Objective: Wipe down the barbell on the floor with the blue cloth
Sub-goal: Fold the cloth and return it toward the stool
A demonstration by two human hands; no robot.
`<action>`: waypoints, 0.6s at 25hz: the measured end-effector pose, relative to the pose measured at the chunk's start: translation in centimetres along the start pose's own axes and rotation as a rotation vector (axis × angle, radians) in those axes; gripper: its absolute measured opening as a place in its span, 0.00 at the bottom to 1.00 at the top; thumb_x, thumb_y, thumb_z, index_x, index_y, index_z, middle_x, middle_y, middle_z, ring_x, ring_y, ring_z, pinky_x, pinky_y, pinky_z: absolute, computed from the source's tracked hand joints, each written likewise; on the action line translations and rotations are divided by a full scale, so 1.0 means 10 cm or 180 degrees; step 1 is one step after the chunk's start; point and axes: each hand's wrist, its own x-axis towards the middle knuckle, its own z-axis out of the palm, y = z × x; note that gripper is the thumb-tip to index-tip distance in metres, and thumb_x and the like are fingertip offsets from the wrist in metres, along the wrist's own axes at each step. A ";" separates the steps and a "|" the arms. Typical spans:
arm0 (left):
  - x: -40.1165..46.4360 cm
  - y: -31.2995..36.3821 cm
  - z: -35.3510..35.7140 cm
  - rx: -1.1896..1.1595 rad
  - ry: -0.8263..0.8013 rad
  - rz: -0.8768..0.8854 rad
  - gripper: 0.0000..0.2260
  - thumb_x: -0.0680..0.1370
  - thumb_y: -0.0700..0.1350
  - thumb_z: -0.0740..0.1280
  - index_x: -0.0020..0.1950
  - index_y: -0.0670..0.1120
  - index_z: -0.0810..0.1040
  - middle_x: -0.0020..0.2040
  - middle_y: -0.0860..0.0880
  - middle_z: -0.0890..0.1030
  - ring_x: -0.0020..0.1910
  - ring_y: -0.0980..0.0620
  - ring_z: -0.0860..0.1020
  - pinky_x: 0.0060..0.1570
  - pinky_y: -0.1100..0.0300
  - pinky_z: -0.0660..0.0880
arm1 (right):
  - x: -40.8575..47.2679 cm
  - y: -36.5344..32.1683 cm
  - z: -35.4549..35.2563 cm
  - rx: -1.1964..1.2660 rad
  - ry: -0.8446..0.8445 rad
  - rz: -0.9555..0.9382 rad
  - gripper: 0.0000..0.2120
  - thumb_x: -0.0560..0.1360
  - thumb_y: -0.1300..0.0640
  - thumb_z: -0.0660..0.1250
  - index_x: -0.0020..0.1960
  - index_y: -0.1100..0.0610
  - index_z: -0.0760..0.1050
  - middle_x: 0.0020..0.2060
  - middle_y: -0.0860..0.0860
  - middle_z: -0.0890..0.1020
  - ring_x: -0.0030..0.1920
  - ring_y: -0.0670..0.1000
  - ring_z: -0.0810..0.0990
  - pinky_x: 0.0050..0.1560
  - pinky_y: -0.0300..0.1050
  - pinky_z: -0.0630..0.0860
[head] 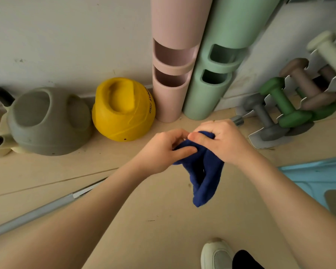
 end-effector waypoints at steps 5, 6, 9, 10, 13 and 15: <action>-0.11 -0.28 -0.08 0.0111 -0.0471 -0.0113 0.10 0.74 0.44 0.69 0.35 0.53 0.74 0.31 0.54 0.74 0.31 0.60 0.73 0.31 0.71 0.67 | 0.00 0.05 -0.33 -0.0605 -0.1294 0.0866 0.07 0.67 0.52 0.73 0.34 0.52 0.78 0.22 0.42 0.74 0.25 0.40 0.70 0.28 0.29 0.64; -0.13 -0.33 -0.11 0.0145 -0.0571 -0.0057 0.08 0.75 0.43 0.68 0.38 0.51 0.75 0.32 0.53 0.76 0.33 0.57 0.74 0.31 0.72 0.68 | -0.01 0.07 -0.35 -0.0469 -0.1614 0.1103 0.07 0.69 0.53 0.72 0.34 0.52 0.76 0.21 0.42 0.74 0.23 0.39 0.69 0.26 0.28 0.63; -0.16 -0.45 -0.13 0.0473 -0.0579 0.0227 0.05 0.74 0.40 0.64 0.49 0.46 0.76 0.41 0.50 0.78 0.38 0.53 0.75 0.36 0.67 0.71 | -0.06 0.16 -0.31 -0.0151 -0.1658 0.1533 0.09 0.75 0.56 0.67 0.36 0.53 0.73 0.26 0.45 0.76 0.24 0.41 0.71 0.27 0.33 0.66; -0.15 -0.46 -0.11 0.0630 -0.0448 0.0345 0.08 0.73 0.40 0.62 0.50 0.45 0.75 0.42 0.50 0.77 0.39 0.52 0.74 0.38 0.68 0.71 | -0.09 0.17 -0.30 -0.0023 -0.1444 0.1646 0.10 0.77 0.56 0.64 0.36 0.53 0.72 0.27 0.46 0.76 0.24 0.41 0.71 0.26 0.34 0.67; -0.06 -0.37 0.02 0.0716 0.0608 0.0557 0.04 0.74 0.36 0.64 0.48 0.42 0.73 0.43 0.51 0.72 0.38 0.59 0.67 0.41 0.77 0.66 | -0.09 0.15 -0.23 0.1262 -0.0322 0.2392 0.09 0.80 0.57 0.58 0.43 0.58 0.71 0.31 0.54 0.76 0.24 0.46 0.77 0.21 0.36 0.73; 0.01 -0.24 0.15 0.0538 0.1017 0.0734 0.02 0.74 0.38 0.65 0.45 0.43 0.76 0.42 0.55 0.71 0.39 0.61 0.68 0.44 0.79 0.65 | -0.05 0.09 -0.17 0.2092 0.0292 0.2688 0.08 0.80 0.57 0.56 0.52 0.61 0.70 0.37 0.60 0.78 0.28 0.52 0.80 0.24 0.39 0.79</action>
